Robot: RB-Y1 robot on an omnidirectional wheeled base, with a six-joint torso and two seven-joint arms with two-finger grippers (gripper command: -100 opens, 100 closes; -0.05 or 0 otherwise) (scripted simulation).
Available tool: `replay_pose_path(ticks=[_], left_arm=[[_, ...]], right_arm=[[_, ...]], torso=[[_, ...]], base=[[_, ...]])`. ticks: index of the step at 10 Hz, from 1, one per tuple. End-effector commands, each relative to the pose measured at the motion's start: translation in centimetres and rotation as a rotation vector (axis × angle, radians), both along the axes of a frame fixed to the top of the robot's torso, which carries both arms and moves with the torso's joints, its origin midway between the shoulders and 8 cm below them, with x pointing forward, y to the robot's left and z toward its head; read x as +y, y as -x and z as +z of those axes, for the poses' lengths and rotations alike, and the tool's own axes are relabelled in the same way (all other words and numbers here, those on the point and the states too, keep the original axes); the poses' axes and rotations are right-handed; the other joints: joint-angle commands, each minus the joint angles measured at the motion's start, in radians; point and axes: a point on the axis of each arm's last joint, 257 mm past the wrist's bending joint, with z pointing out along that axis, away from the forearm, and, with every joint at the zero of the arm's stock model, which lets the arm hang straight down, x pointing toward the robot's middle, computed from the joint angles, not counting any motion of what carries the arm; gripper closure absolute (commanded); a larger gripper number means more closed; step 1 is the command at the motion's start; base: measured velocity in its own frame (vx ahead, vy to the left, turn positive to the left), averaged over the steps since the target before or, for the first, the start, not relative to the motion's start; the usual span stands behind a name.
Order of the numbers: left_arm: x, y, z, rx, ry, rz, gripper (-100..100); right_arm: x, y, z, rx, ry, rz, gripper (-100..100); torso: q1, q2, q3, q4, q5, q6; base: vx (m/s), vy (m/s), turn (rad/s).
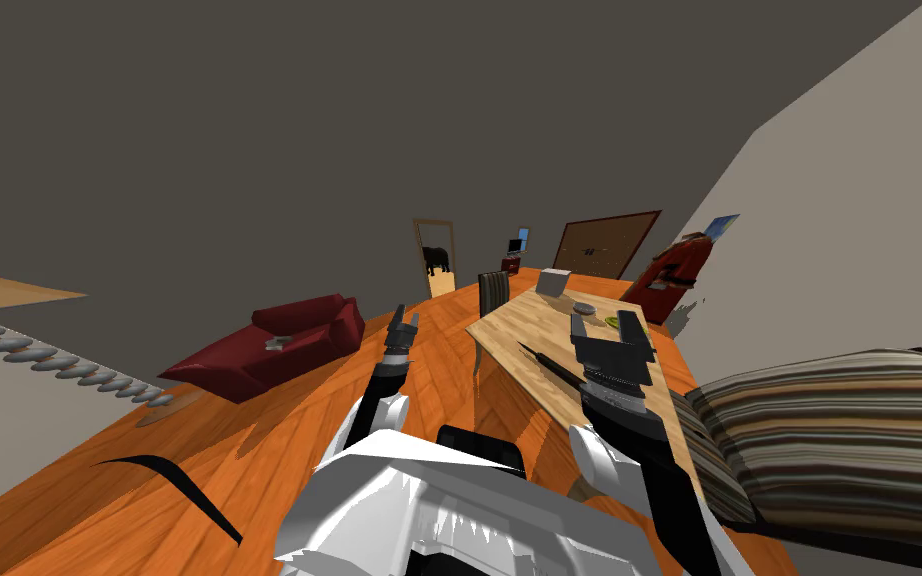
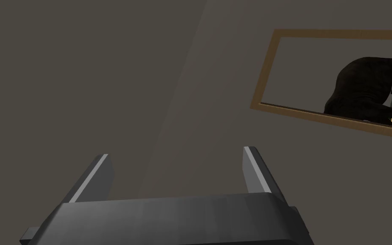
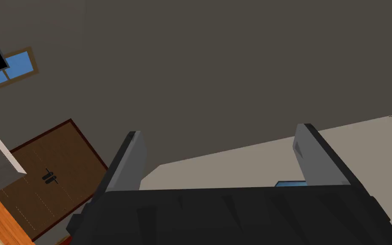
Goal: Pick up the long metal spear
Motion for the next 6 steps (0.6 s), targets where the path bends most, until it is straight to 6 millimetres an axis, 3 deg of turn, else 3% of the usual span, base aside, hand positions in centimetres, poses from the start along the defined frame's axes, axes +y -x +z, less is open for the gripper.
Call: replay_pose_path(ticks=[1,6], left_arm=[[0.0,0.0,0.0,0.0,0.0,0.0,0],[-0.01,0.0,0.0,0.0,0.0,0.0,0]], right_arm=[[0.32,-0.11,-0.14,0.009,0.054,0.01,-100],[0.84,-0.6,-1.01,0.041,0.205,0.023,-100]], torso=[[0.0,0.0,0.0,0.0,0.0,0.0],[0.004,0.002,0.001,0.001,0.001,0.0]], base=[[-0.018,0.024,0.026],[-0.032,0.06,0.039]])
